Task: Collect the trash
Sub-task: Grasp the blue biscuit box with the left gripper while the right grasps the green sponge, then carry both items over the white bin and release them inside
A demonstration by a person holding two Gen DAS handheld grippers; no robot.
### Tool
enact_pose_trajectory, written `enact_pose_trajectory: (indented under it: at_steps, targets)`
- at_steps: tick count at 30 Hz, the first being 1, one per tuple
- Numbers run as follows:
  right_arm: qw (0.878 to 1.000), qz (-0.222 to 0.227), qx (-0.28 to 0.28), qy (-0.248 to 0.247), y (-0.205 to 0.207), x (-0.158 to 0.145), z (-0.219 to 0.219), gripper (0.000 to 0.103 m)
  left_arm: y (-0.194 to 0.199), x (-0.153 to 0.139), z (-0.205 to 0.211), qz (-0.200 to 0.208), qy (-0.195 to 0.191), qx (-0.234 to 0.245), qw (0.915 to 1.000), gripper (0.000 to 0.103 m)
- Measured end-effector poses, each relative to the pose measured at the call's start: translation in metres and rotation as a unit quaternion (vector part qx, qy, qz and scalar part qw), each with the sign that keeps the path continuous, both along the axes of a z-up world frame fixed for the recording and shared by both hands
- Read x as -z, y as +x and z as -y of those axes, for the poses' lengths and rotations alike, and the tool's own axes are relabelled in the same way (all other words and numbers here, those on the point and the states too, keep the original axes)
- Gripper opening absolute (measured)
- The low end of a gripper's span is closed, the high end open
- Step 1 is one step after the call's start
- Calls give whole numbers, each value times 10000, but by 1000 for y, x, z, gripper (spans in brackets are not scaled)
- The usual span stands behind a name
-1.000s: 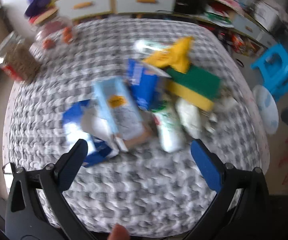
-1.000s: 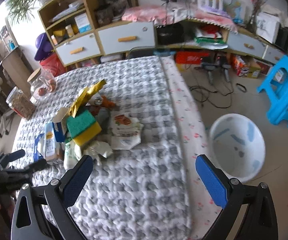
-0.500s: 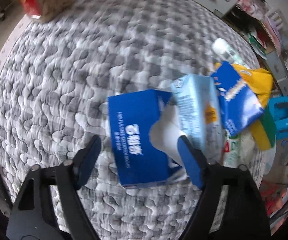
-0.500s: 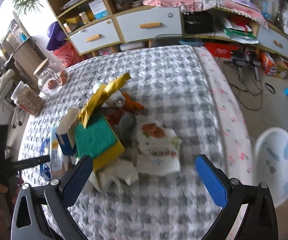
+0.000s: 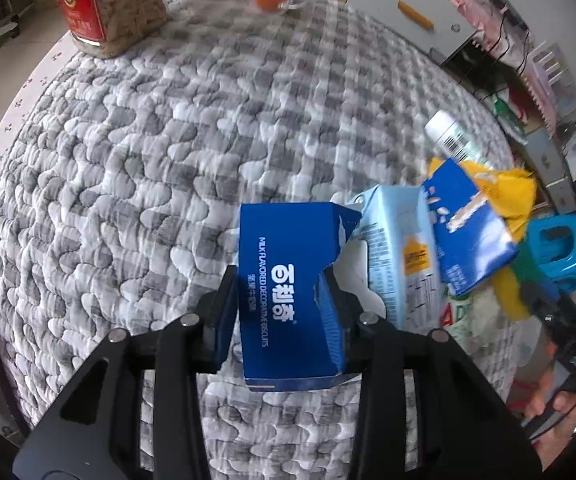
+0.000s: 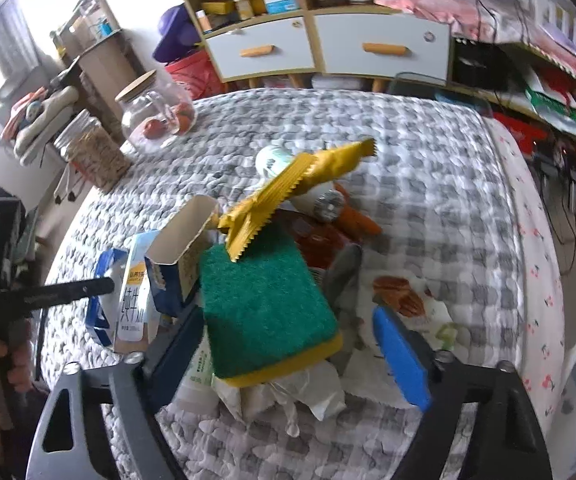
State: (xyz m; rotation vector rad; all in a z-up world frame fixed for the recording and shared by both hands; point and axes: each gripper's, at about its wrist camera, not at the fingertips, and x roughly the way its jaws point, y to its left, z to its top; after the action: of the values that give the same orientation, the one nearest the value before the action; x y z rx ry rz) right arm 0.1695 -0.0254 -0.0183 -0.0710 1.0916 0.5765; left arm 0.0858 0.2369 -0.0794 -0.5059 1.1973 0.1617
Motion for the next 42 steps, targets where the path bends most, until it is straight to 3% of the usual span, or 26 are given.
enact_pose_trajectory:
  at_steps: [3, 10, 17, 24, 32, 42]
  targets:
    - [9999, -30, -161, 49, -1, 2, -5, 63, -6, -11, -5, 185, 4, -57, 9998, 40]
    - [9998, 60, -117, 178, -11, -11, 5, 59, -29, -39, 2, 653, -27, 27, 9979, 40]
    - [9992, 196, 127, 316, -24, -28, 43, 58, -35, -56, 40, 921, -19, 402, 9949, 40]
    - [9937, 283, 998, 434, -30, -41, 120, 58, -24, -65, 94, 1051, -64, 940, 9900, 40]
    - [9700, 57, 2387, 455, -36, -32, 233, 58, -10, -59, 157, 1017, -78, 1524, 9830, 40]
    - [9426, -115, 3334, 157, -48, -8, 311, 61, 1, -56, 235, 1046, -17, 2198, 9699, 40]
